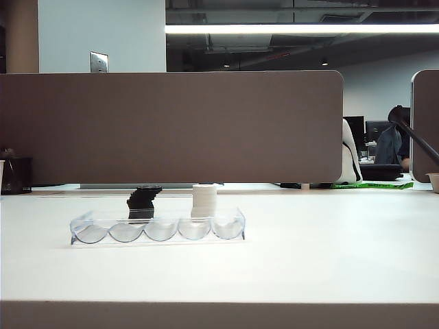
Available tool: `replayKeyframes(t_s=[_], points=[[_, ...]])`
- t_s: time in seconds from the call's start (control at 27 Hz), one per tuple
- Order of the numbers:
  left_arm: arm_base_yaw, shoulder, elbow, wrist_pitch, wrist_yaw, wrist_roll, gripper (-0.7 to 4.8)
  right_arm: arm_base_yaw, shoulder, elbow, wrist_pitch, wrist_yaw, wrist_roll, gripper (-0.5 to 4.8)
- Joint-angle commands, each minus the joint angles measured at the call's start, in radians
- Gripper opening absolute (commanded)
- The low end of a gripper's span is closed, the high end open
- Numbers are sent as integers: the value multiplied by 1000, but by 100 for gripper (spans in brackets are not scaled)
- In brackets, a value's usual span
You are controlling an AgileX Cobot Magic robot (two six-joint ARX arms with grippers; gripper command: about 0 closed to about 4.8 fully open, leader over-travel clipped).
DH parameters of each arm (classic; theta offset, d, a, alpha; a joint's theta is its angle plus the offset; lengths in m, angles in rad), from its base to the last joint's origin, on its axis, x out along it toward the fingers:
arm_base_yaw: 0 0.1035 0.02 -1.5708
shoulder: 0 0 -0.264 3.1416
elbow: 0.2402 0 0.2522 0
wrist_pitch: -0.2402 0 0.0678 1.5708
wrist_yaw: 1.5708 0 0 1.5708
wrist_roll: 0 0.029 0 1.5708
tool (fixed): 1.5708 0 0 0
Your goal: Pick up the chip in the box and place it on the pile of chips with the same color.
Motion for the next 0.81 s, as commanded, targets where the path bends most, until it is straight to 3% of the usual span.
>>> replayKeyframes(t_s=[0.04, 0.81], points=[[0, 0, 3, 18, -5, 3, -3, -1, -1, 0, -21, 4, -3, -6], [0, 1, 3, 16, -2, -7, -2, 0, -1, 0, -21, 2, -2, -6]])
